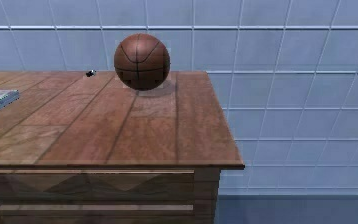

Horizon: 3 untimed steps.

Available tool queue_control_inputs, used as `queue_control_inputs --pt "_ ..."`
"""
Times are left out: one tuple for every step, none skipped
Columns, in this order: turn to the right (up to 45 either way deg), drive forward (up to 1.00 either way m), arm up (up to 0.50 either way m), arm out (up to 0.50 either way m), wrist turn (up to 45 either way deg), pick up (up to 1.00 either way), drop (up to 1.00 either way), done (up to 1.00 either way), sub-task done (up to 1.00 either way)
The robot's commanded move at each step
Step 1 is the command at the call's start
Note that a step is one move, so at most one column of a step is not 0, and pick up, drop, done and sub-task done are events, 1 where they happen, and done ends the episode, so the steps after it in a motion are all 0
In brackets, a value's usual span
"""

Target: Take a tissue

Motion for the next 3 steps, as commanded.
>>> queue_control_inputs --pt "0.0 0.0 0.5 0.0 0.0 0.0 0.0 0.0 0.0" --pt "0.0 0.0 0.14 0.0 0.0 0.0 0.0 0.0 0.0" --pt "0.0 0.0 0.0 0.28 0.0 0.0 0.0 0.0 0.0"
